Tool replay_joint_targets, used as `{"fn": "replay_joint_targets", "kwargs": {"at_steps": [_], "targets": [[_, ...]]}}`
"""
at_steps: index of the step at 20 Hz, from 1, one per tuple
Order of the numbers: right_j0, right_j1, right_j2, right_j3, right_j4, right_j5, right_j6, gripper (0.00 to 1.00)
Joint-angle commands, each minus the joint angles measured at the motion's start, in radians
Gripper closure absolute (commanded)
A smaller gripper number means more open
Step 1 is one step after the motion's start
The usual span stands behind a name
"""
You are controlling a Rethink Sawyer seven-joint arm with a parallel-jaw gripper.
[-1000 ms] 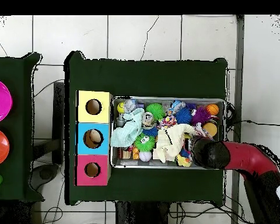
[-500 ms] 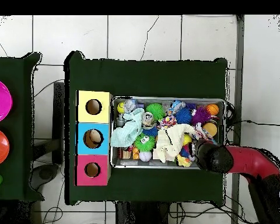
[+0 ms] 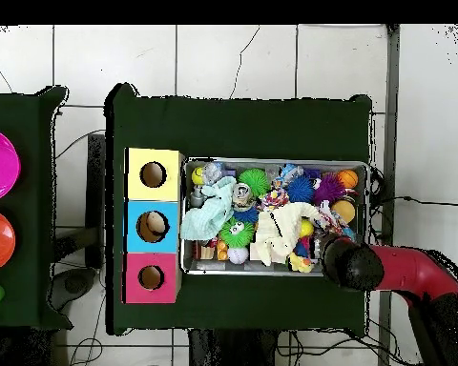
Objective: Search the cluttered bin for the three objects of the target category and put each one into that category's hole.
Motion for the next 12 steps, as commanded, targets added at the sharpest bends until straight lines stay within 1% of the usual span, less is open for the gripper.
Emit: {"fn": "replay_joint_targets", "kwargs": {"at_steps": [1,4,10,12], "targets": [[0.013,-0.038,0.031,0.114,-0.106,-0.096,-0.077,0.00],[0.027,-0.048,0.008,0.146,-0.129,-0.129,-0.041,0.00],[0.065,-0.031,-0.054,0.190,-0.189,-0.213,0.036,0.00],[0.064,-0.025,-0.065,0.194,-0.196,-0.226,0.035,0.00]]}}
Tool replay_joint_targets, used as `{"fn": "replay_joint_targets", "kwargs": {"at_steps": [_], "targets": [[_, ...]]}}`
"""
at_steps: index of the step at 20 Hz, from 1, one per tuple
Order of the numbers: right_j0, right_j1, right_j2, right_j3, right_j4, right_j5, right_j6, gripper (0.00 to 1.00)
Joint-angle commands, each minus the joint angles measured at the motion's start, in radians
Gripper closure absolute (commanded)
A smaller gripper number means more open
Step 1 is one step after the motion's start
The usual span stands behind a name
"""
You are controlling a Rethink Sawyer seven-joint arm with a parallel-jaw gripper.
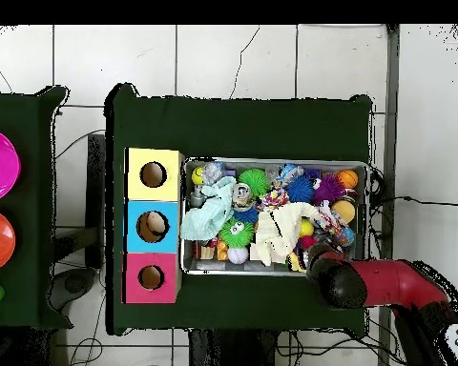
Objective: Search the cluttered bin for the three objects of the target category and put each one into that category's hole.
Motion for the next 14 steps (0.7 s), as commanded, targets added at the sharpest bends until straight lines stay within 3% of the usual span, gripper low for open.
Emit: {"fn": "replay_joint_targets", "kwargs": {"at_steps": [1,14], "targets": [[0.037,0.019,-0.052,0.093,-0.110,-0.093,0.042,0.00],[0.049,0.106,-0.152,0.084,-0.182,-0.216,0.075,0.00]]}}
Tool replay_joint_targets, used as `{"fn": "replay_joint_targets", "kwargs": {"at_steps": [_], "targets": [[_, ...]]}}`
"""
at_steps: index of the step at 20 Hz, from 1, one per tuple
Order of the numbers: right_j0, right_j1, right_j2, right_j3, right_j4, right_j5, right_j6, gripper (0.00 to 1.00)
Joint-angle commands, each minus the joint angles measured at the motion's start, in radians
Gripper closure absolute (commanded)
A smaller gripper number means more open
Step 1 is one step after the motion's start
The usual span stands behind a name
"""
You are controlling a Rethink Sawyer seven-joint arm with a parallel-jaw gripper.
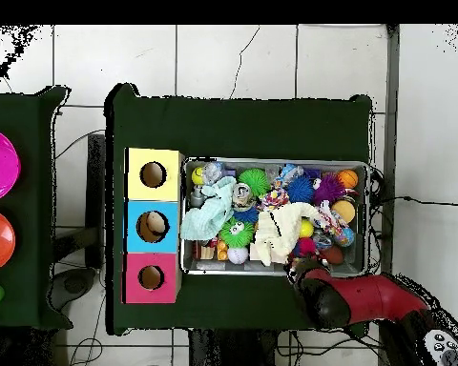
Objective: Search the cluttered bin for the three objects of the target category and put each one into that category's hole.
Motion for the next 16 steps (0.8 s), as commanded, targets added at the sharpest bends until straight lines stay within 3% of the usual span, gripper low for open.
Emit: {"fn": "replay_joint_targets", "kwargs": {"at_steps": [1,9,16], "targets": [[0.005,0.084,-0.081,0.020,-0.099,-0.068,0.070,0.00],[-0.065,0.099,-0.062,0.012,-0.097,-0.054,-0.002,0.00],[-0.065,0.124,-0.081,0.005,-0.110,-0.067,0.004,0.00]]}}
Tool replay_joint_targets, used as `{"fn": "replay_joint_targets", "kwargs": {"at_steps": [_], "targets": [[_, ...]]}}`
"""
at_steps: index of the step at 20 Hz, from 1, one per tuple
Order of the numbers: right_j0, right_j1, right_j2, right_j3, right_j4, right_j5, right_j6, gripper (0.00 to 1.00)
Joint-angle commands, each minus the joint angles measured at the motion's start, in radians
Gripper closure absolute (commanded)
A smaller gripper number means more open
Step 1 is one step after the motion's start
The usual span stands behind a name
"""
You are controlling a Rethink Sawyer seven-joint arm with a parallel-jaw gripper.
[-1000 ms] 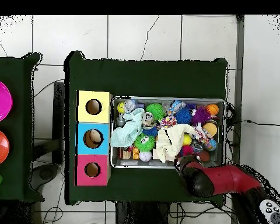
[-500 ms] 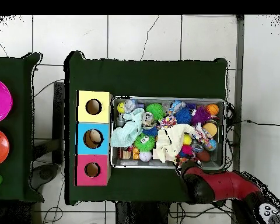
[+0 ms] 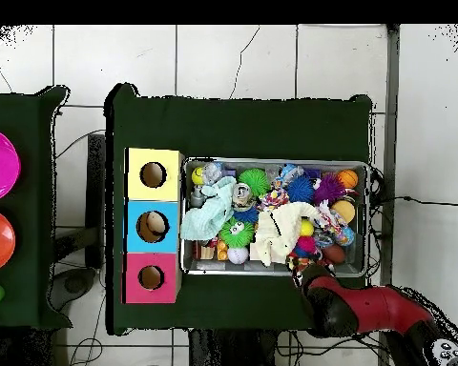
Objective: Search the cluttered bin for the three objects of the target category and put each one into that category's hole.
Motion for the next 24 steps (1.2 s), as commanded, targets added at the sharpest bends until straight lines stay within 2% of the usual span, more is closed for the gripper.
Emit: {"fn": "replay_joint_targets", "kwargs": {"at_steps": [1,3,4,8,18,20,24], "targets": [[-0.011,0.084,-0.060,0.002,-0.089,0.052,0.009,0.00],[0.005,0.083,-0.078,0.002,-0.097,0.042,0.021,0.00],[0.012,0.082,-0.084,0.001,-0.096,0.041,0.025,1.00],[0.040,0.079,-0.105,-0.007,-0.104,0.040,0.031,1.00],[0.053,0.086,-0.101,-0.021,-0.078,0.072,0.003,1.00],[0.046,0.084,-0.086,-0.019,-0.064,0.077,0.001,1.00],[0.034,0.022,-0.007,-0.006,0.011,0.159,-0.044,1.00]]}}
